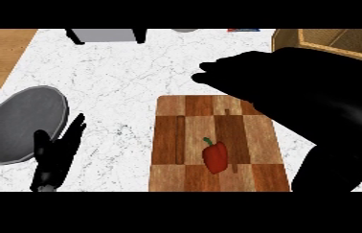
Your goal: Pick the bell pepper from the cutting board and place it in the basket
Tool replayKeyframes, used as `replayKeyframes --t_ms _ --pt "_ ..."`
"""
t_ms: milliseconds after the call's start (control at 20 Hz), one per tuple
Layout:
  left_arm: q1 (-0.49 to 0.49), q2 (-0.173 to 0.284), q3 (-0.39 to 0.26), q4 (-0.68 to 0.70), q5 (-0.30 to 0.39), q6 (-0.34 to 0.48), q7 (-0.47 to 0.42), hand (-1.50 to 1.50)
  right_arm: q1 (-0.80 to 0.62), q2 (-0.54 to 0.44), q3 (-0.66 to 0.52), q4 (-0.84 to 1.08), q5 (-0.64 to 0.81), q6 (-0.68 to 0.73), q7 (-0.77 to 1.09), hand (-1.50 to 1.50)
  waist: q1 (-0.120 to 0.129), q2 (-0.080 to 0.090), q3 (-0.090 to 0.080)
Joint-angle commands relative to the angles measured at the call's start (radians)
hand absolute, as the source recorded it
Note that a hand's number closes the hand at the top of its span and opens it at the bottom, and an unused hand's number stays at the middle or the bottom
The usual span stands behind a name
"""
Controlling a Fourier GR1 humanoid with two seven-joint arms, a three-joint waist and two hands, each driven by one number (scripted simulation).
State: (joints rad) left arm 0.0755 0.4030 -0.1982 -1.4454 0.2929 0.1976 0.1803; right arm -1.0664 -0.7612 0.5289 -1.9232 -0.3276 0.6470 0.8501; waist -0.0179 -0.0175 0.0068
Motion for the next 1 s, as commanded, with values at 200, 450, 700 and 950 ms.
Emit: replayKeyframes --t_ms 200,450,700,950 --pt "0.043 -0.028 -0.016 0.063 -0.006 -0.013 0.033 0.00 -0.005 -0.074 -0.012 -0.033 -0.139 0.077 0.105 -1.50 0.005 0.013 -0.008" --pt "0.061 0.020 0.019 0.033 0.010 -0.058 0.048 0.00 0.049 -0.021 0.020 -0.045 -0.075 0.011 0.088 -1.50 0.019 0.016 -0.007" --pt "0.051 -0.029 0.010 0.093 -0.004 -0.062 0.007 0.00 0.114 0.055 0.074 -0.082 0.026 -0.059 0.094 -1.50 0.016 0.018 -0.007" --pt "0.060 -0.060 -0.027 0.041 -0.046 -0.027 0.034 0.00 0.205 0.117 0.120 -0.091 0.168 -0.079 0.063 -1.50 0.022 0.019 -0.007"
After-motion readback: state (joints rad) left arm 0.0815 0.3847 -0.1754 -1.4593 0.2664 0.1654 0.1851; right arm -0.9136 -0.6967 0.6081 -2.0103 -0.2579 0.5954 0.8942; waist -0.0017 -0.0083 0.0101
